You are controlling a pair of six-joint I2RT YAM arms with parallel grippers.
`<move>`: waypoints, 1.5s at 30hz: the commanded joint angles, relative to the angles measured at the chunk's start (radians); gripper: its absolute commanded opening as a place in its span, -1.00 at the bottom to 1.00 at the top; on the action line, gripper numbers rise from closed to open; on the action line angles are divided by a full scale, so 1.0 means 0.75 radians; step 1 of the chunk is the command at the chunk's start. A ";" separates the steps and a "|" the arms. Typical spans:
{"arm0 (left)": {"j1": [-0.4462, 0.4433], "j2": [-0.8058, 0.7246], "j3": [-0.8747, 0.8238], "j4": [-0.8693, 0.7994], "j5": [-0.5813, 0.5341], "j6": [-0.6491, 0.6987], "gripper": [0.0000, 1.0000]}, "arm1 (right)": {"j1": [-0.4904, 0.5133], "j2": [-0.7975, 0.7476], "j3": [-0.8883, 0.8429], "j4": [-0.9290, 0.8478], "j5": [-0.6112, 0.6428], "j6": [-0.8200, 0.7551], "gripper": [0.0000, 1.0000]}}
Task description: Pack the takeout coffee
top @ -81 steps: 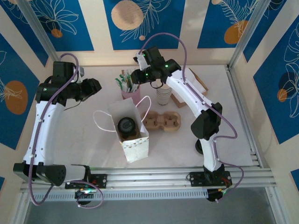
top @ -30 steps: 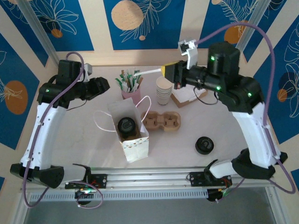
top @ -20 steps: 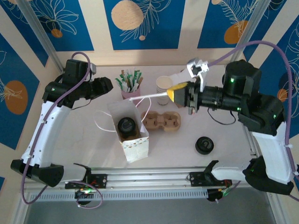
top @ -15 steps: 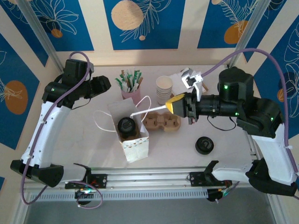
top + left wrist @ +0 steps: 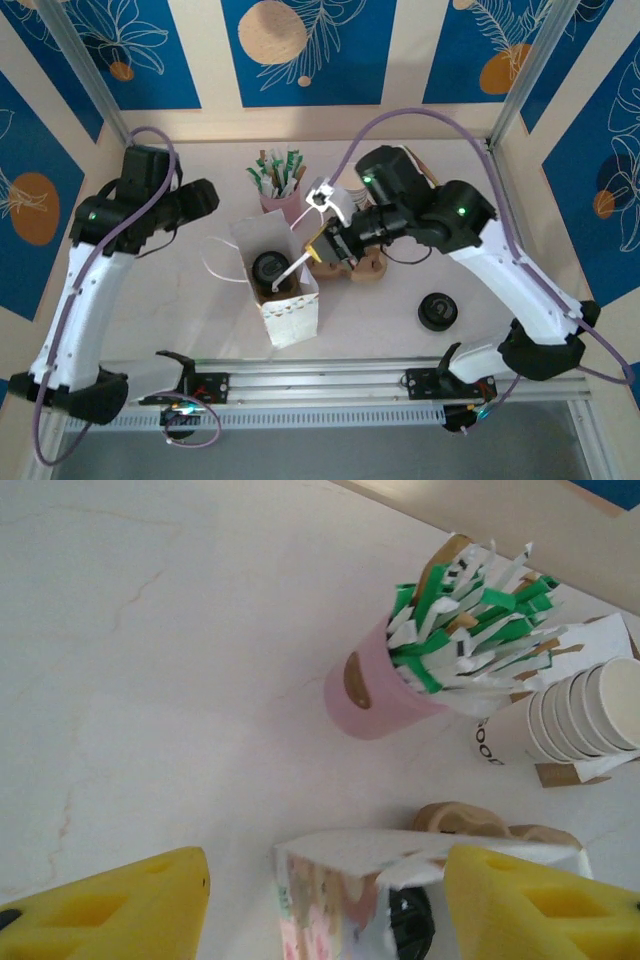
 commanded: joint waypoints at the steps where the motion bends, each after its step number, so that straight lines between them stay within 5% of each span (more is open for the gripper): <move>1: -0.009 -0.086 -0.065 -0.075 -0.070 -0.046 0.28 | 0.059 0.019 -0.038 -0.010 0.039 -0.127 -0.92; 6: -0.009 -0.181 -0.167 -0.047 -0.050 -0.083 0.31 | 0.135 0.049 -0.067 0.032 0.138 -0.133 -0.38; 15: -0.011 -0.285 -0.376 0.084 0.132 -0.191 0.28 | 0.100 -0.028 -0.064 0.325 0.428 -0.017 -0.23; 25: -0.011 -0.270 -0.399 0.188 0.118 -0.093 0.34 | -0.457 -0.228 -0.278 0.567 0.619 0.408 0.01; 33: -0.009 -0.303 -0.371 0.216 0.020 -0.091 0.54 | -0.903 -0.147 -0.387 0.571 0.467 0.511 0.20; 37: -0.010 -0.278 -0.266 0.175 -0.052 -0.063 0.96 | -1.033 0.003 -0.392 0.600 0.369 0.477 0.31; 45: -0.010 -0.217 -0.138 0.098 -0.072 -0.002 1.00 | -1.140 0.290 -0.365 0.746 0.272 0.405 0.37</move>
